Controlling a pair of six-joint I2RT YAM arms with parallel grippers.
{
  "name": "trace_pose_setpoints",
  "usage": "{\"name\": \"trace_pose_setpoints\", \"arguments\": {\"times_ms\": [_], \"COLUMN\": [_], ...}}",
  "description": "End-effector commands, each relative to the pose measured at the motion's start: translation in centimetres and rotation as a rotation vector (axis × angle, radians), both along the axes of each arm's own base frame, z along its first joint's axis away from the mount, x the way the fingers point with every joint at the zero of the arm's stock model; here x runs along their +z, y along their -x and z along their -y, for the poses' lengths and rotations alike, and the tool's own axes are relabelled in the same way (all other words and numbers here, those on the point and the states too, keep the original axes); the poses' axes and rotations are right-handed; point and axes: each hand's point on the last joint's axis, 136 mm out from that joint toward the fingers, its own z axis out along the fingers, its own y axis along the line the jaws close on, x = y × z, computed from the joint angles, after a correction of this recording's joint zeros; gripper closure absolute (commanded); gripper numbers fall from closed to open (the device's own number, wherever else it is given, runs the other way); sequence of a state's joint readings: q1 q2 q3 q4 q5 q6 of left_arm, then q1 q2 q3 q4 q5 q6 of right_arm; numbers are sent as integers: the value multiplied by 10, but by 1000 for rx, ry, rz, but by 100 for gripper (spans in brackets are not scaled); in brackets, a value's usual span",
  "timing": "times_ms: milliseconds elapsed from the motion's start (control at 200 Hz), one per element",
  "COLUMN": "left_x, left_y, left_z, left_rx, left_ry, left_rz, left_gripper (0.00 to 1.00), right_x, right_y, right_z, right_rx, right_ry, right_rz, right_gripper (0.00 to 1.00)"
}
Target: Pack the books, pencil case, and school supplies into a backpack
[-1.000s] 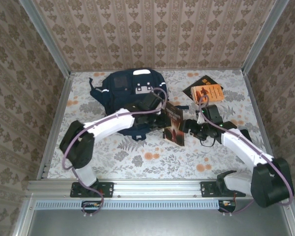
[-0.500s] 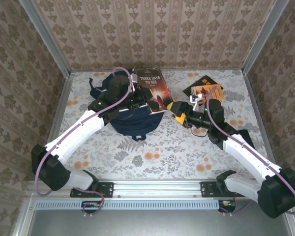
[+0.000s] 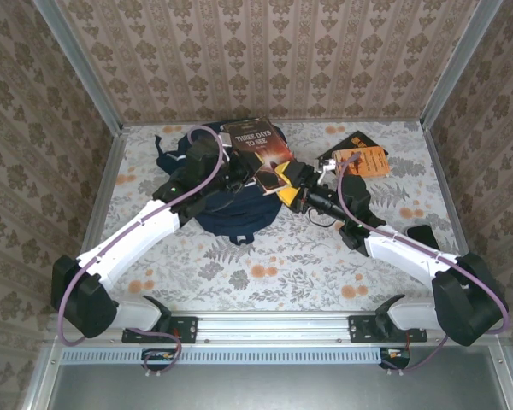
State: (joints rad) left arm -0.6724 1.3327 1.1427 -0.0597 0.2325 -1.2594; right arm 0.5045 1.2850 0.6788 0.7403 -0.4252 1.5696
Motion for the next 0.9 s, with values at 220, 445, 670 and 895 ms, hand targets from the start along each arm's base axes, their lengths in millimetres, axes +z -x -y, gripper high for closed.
{"name": "trace_pose_setpoints", "arguments": {"times_ms": [220, 445, 670, 895], "left_x": [40, 24, 0, -53], "left_y": [3, 6, 2, -4], "left_z": [-10, -11, -27, -70], "left_rx": [38, 37, 28, 40], "left_ry": [165, 163, 57, -227], "left_rz": [65, 14, -9, -12], "left_gripper": [98, 95, 56, 22], "right_x": [33, 28, 8, -19], "right_y": [-4, -11, -13, -13], "right_z": [8, 7, 17, 47], "right_rx": [-84, -102, -151, -200], "right_ry": [-117, -92, 89, 407], "right_rz": [4, -32, -28, -13], "right_gripper": [41, 67, 87, 87]}}
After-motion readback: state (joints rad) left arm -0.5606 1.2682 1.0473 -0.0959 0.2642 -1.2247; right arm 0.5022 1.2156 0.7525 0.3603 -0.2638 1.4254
